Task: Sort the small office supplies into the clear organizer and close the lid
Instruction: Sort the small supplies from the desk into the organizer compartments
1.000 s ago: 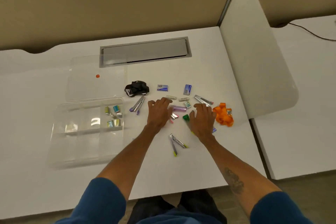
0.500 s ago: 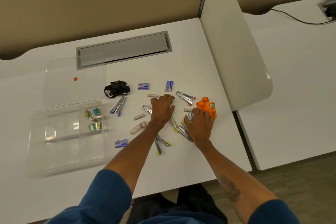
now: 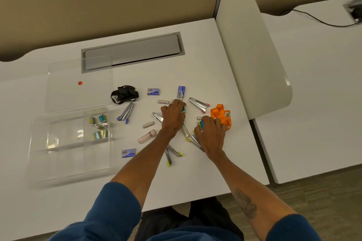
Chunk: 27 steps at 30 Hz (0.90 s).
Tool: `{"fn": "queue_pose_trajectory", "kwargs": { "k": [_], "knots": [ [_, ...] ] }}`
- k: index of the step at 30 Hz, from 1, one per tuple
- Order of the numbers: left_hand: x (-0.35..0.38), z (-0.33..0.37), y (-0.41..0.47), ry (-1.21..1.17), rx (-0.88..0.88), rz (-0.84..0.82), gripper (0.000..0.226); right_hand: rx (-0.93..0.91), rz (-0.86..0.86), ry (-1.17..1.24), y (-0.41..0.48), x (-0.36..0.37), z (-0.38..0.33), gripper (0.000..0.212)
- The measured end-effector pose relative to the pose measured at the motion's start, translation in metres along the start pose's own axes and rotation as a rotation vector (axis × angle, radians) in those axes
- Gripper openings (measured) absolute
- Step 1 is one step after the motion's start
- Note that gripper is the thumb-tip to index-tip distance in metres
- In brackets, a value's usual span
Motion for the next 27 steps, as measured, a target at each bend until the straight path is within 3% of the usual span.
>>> {"fn": "queue_pose_trajectory", "kwargs": {
  "k": [5, 12, 23, 27],
  "knots": [
    [-0.021, -0.012, -0.01, -0.058, 0.022, 0.064, 0.034, -0.031, 0.074, 0.093, 0.002, -0.009, -0.028, 0.027],
    [-0.071, -0.072, -0.05, 0.01, -0.012, 0.169, 0.034, -0.207, 0.008, 0.183, -0.009, -0.012, -0.118, 0.032],
    [-0.128, -0.19, -0.156, 0.064, -0.255, 0.305, 0.034, -0.48, -0.218, 0.307, -0.082, 0.012, -0.26, 0.041],
    [-0.137, -0.214, -0.183, 0.068, -0.269, 0.323, 0.032, -0.569, -0.18, 0.279, -0.099, 0.019, -0.286, 0.037]
  ]
}}
Point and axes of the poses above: each hand's wrist, its own y-axis towards the middle knuckle, its own x-axis out of the palm, z = x × y, the point moved 2 cm from there along y, towards the middle knuckle, and after that the axes turned 12 degrees about x, right-handed, at the moved point
